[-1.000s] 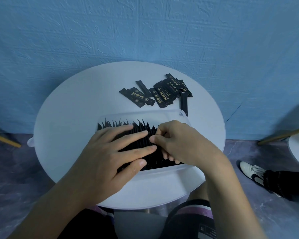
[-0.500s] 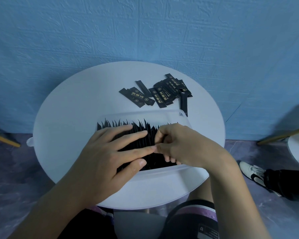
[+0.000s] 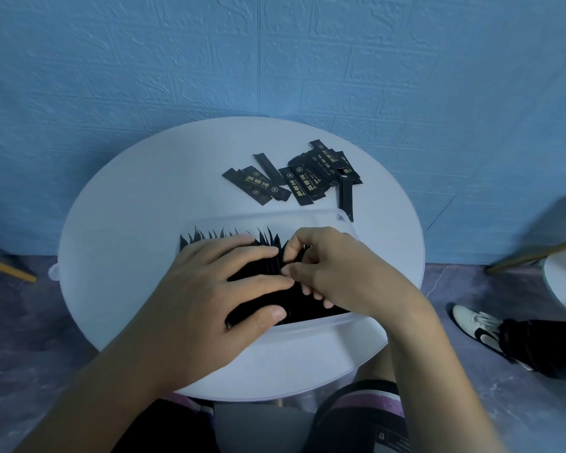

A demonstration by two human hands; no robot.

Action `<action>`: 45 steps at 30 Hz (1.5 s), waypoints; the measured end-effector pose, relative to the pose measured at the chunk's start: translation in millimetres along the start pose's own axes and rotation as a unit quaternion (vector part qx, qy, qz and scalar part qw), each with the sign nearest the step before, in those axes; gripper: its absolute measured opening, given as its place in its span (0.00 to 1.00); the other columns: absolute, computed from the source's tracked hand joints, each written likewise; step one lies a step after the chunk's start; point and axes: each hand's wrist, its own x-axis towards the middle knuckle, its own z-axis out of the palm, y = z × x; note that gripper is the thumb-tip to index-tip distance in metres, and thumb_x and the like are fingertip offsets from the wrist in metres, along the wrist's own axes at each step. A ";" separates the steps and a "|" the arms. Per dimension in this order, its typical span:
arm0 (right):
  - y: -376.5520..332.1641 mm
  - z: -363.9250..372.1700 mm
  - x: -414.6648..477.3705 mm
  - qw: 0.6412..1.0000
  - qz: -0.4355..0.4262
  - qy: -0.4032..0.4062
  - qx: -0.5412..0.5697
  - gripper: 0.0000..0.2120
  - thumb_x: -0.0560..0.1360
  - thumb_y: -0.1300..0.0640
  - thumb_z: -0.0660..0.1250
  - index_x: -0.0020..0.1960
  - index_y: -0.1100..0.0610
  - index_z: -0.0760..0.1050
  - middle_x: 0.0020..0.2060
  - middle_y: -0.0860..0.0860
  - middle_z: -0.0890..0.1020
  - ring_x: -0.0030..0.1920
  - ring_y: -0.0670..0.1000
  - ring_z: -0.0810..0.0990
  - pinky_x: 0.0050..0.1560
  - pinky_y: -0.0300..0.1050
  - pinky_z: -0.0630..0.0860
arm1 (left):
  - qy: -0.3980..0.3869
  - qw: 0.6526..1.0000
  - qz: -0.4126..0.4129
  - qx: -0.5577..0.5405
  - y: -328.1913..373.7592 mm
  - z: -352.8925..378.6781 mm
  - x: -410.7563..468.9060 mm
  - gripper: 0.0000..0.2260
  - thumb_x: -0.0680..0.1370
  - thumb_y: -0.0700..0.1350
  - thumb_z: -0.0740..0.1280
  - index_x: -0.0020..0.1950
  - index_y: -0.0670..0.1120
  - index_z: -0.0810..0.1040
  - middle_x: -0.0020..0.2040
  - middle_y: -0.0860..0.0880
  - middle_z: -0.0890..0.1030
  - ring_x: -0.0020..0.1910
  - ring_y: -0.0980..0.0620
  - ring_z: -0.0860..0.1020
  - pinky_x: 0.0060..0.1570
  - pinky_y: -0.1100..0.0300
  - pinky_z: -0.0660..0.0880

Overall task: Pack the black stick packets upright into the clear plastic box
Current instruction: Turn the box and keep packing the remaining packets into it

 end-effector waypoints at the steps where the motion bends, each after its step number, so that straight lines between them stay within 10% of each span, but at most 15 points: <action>1: -0.6 -2.1 0.3 1.000 0.001 -0.001 -0.005 0.03 0.79 0.55 0.69 0.47 0.51 0.77 0.28 0.48 0.79 0.27 0.47 0.76 0.29 0.38 0.74 | 0.003 1.000 0.001 0.001 0.8 0.9 -0.1 0.17 0.81 0.61 0.59 0.64 0.60 0.82 0.69 0.58 0.77 0.71 0.50 0.72 0.68 0.48 0.67; 7: 1.1 -31.5 9.0 0.971 -0.074 0.189 -0.128 0.04 0.78 0.52 0.67 0.45 0.47 0.78 0.30 0.43 0.80 0.34 0.44 0.77 0.39 0.39 0.70 | 0.018 1.000 -0.010 -0.021 -1.4 -0.1 -3.1 0.15 0.81 0.60 0.60 0.62 0.60 0.82 0.69 0.60 0.76 0.72 0.53 0.72 0.69 0.49 0.68; 12: 49.2 -67.5 59.6 0.956 0.012 0.292 -0.025 0.05 0.76 0.47 0.69 0.43 0.47 0.79 0.35 0.45 0.82 0.41 0.51 0.82 0.47 0.47 0.76 | 0.028 0.999 -0.019 -0.035 -0.7 0.9 -3.0 0.15 0.82 0.59 0.60 0.62 0.60 0.83 0.68 0.60 0.77 0.71 0.54 0.72 0.68 0.48 0.70; 21: 86.0 -59.9 118.7 0.957 0.123 0.254 -0.061 0.21 0.76 0.52 0.71 0.63 0.56 0.68 0.52 0.56 0.82 0.53 0.59 0.78 0.48 0.48 0.69 | 0.027 0.998 -0.040 -0.035 -9.4 -1.6 6.8 0.14 0.81 0.59 0.60 0.61 0.62 0.83 0.68 0.62 0.77 0.72 0.55 0.72 0.69 0.50 0.69; 29: 68.6 -73.7 129.5 0.971 0.019 0.226 0.080 0.11 0.74 0.56 0.75 0.39 0.50 0.73 0.31 0.46 0.74 0.30 0.48 0.71 0.35 0.43 0.67 | 0.030 0.998 -0.042 -0.043 -11.9 0.0 8.7 0.14 0.81 0.59 0.61 0.61 0.62 0.83 0.68 0.62 0.77 0.72 0.55 0.72 0.69 0.50 0.70; 37: 33.7 -72.4 168.5 0.974 0.032 0.171 -0.149 0.11 0.73 0.53 0.75 0.52 0.55 0.80 0.44 0.48 0.80 0.50 0.53 0.76 0.49 0.45 0.70 | 0.034 0.997 -0.049 -0.046 -10.0 -1.8 9.0 0.14 0.81 0.59 0.61 0.60 0.62 0.83 0.68 0.62 0.77 0.71 0.57 0.71 0.69 0.53 0.68; 45: 21.0 -64.7 172.7 0.970 0.072 0.129 -0.192 0.10 0.73 0.56 0.74 0.39 0.53 0.74 0.48 0.54 0.83 0.49 0.56 0.79 0.45 0.44 0.69 | 0.038 0.997 -0.047 -0.053 -10.7 -1.1 9.3 0.14 0.81 0.59 0.61 0.60 0.63 0.83 0.68 0.63 0.77 0.71 0.57 0.72 0.68 0.50 0.70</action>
